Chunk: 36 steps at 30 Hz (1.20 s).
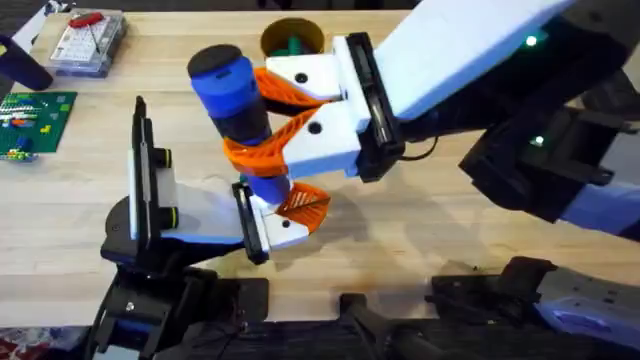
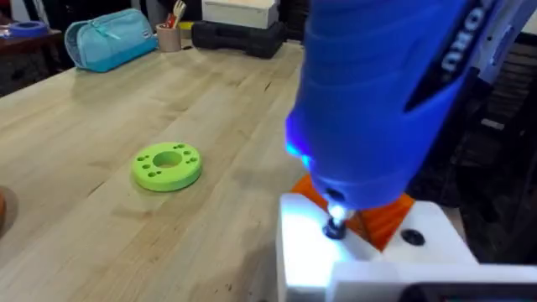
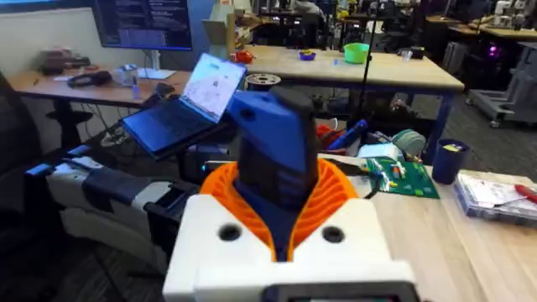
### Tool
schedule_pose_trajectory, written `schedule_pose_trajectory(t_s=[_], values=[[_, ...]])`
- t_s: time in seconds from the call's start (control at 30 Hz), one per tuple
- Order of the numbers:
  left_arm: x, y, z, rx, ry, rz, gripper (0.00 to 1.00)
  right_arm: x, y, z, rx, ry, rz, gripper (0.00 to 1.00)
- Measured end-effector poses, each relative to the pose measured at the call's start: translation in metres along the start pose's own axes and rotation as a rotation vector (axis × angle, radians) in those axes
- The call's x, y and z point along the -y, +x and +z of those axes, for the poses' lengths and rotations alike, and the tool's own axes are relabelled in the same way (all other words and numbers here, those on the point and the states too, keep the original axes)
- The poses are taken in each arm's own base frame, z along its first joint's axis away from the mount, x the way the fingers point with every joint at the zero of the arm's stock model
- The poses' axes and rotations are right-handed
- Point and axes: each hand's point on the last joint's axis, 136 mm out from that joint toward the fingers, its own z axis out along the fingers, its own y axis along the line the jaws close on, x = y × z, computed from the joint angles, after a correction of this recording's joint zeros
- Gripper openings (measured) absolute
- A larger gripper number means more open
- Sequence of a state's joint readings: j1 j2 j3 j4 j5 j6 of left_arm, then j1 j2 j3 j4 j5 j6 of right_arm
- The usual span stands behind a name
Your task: Pick up the gripper from the table and insert it into the empty holder that is missing its gripper. Then pick up a screw, insert it into the mounting hole, and use the screwdriver to tighten it. Finally, clean up the table by picking up the vegetable and placing it into the bucket.
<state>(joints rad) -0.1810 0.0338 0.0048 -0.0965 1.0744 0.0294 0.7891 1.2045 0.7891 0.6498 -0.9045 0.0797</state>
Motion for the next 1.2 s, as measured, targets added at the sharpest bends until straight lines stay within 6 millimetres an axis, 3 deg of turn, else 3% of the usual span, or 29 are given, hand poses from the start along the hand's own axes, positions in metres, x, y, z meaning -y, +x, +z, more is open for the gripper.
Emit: schedule_pose_trajectory(t_s=[0.6, 1.2], values=[[0.001, 0.000, 0.000, 0.000, 0.003, -0.005, 0.015, 0.004, 0.001, 0.000, -0.006, 0.019, 0.001, 0.057], [0.000, 0.002, 0.000, -0.006, 0.003, -0.019, 0.015, -0.011, 0.006, 0.002, 0.021, -0.029, -0.070, 0.057]])
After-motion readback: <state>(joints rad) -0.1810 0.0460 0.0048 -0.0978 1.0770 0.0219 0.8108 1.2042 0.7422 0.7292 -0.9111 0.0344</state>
